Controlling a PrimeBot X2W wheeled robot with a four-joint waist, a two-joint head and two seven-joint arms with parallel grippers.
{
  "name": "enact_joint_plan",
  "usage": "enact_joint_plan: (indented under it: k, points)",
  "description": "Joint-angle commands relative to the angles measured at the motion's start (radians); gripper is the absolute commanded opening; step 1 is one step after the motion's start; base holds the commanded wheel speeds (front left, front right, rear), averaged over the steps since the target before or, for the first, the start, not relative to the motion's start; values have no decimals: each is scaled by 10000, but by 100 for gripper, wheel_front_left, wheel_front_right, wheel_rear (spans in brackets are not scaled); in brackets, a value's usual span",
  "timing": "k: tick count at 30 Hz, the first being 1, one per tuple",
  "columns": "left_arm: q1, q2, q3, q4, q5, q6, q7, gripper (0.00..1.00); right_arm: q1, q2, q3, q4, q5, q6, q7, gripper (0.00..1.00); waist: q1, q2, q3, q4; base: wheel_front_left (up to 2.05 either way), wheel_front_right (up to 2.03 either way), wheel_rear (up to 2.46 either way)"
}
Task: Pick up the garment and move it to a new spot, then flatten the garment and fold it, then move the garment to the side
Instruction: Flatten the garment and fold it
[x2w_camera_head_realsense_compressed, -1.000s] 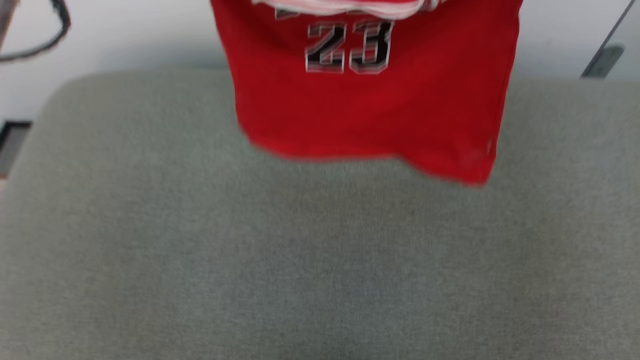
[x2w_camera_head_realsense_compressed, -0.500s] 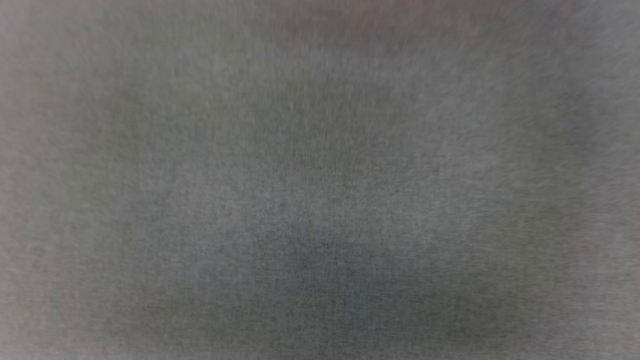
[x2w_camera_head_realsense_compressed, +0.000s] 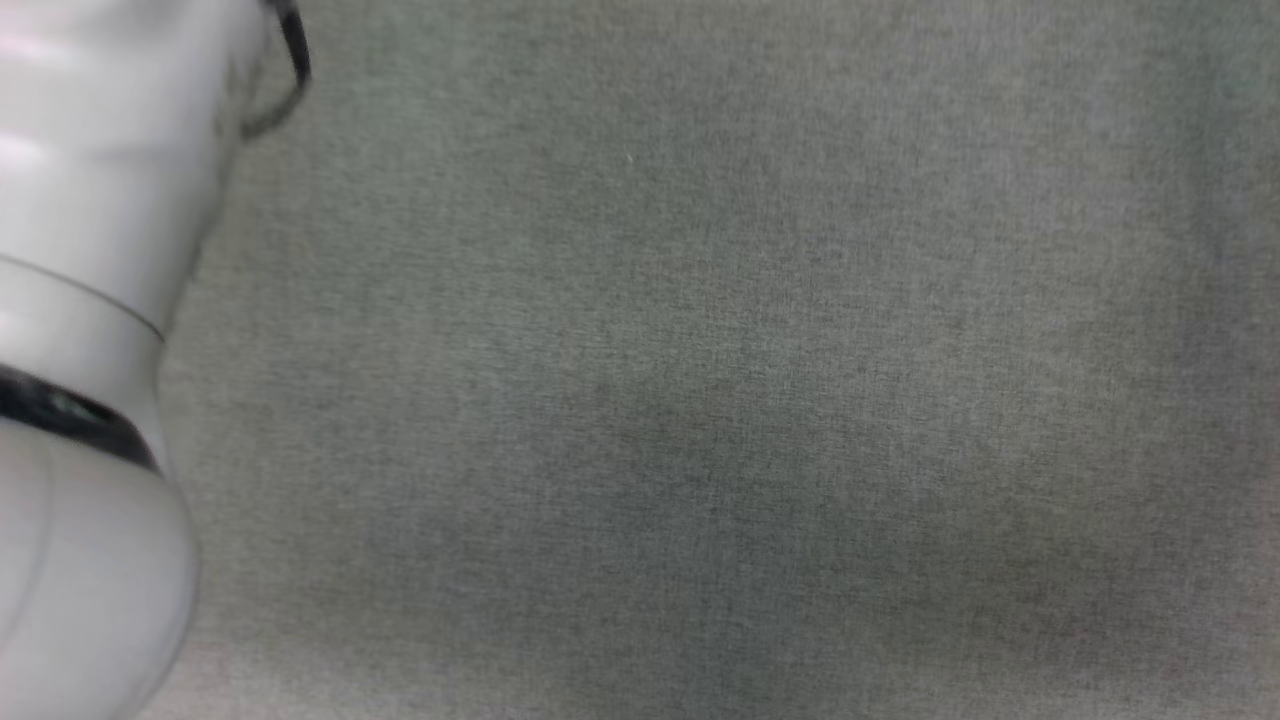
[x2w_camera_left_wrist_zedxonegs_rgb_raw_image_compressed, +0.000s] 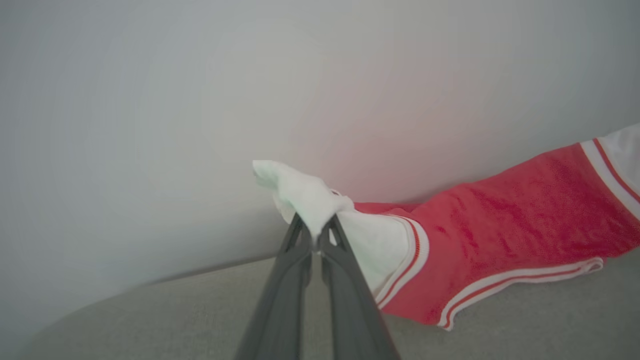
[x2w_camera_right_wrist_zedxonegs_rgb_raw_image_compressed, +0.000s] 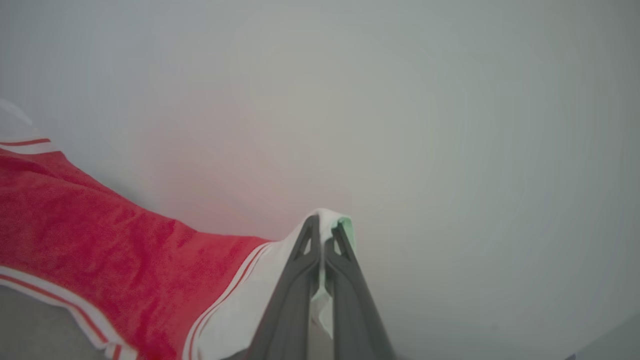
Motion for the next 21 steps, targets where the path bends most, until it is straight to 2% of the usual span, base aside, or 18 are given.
enact_joint_plan:
  k: [1,4,6,12,19,21]
  points:
    - [387,-29,0,125,-135,-121,183,0,417,-42,451,125,517,-15,49,0,0,-1,-676,-6,0,0,0]
    - [1179,147,-125,330,-245,-273,686,0,1139,-169,1121,48,1774,-15,583,0,0,-1,-1307,-127,0,0,0]
    - [1773,266,-221,342,-336,-359,873,0,1741,-472,1658,-235,2528,-15,1127,0,0,-1,-1765,-212,0,0,0]
    - [3534,822,-388,-192,-576,-477,766,0,3731,-1748,2876,-1842,4571,-15,2458,0,0,-1,-3056,-390,0,0,0]
    - [5615,1874,-541,-1893,-1025,-486,1141,0,6000,-3332,3713,-3726,6056,-15,4020,0,0,-1,-4155,-521,0,0,0]
    - [6223,2349,-584,-2660,-1096,-314,1333,0,6620,-3774,3839,-4230,6339,-15,4484,0,0,-1,-4383,-540,0,0,0]
